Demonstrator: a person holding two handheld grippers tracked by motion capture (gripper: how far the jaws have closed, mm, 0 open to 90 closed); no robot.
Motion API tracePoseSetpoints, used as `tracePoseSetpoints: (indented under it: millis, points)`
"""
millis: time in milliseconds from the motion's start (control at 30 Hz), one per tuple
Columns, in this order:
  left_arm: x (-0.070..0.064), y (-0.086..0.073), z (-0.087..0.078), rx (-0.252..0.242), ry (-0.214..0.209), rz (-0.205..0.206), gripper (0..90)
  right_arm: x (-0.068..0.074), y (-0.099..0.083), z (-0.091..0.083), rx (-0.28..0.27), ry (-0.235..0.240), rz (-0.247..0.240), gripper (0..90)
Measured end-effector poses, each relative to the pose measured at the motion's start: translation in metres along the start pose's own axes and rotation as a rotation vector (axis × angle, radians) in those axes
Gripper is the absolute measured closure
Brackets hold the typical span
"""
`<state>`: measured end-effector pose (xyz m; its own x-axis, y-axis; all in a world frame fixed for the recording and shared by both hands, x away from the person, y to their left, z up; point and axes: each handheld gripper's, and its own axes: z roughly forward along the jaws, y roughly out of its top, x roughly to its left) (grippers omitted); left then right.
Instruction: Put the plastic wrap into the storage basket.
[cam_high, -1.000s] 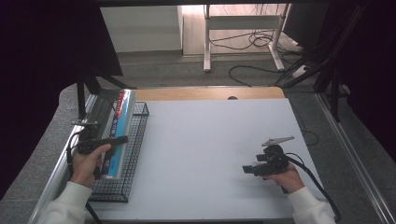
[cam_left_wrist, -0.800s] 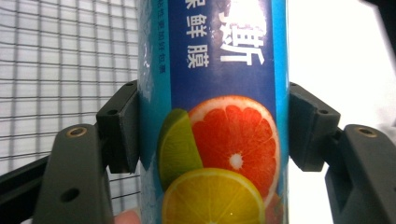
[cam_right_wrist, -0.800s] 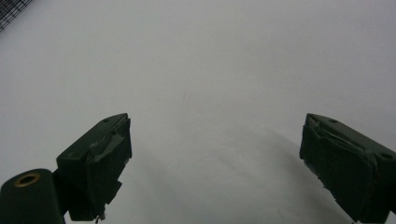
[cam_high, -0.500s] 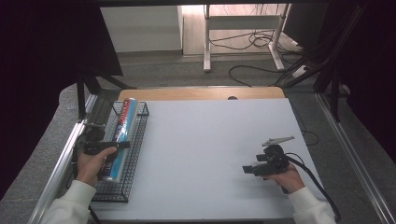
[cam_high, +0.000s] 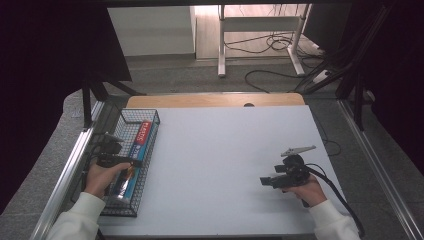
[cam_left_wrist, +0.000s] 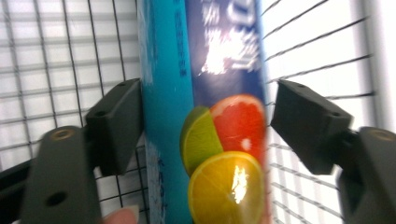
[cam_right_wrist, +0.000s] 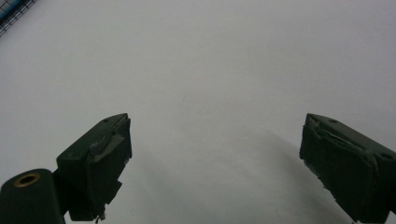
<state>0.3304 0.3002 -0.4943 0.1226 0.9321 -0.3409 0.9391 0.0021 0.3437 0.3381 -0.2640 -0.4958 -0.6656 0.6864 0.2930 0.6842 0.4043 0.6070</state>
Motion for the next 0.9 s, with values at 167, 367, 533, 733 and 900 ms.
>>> tracePoseSetpoints:
  millis: [167,367,533,733,900]
  points:
    - [-0.009,-0.002,-0.017,-0.115,0.045,0.024,18.2,0.001,-0.001,0.0,-0.002,0.004,-0.002,9.7]
    - [-0.029,-0.007,-0.045,-0.226,0.028,0.138,18.8,0.002,-0.001,-0.002,-0.014,0.004,-0.012,9.7]
    - [-0.061,-0.017,-0.058,-0.269,-0.004,0.259,18.5,0.004,-0.002,-0.004,-0.035,-0.007,-0.025,9.7]
    - [-0.102,-0.036,-0.047,-0.269,-0.108,0.37,18.5,0.011,-0.006,-0.014,-0.111,-0.029,-0.059,10.1]
    - [-0.134,-0.054,-0.022,-0.219,-0.188,0.491,19.1,0.019,-0.011,-0.021,-0.175,-0.062,-0.087,12.2]
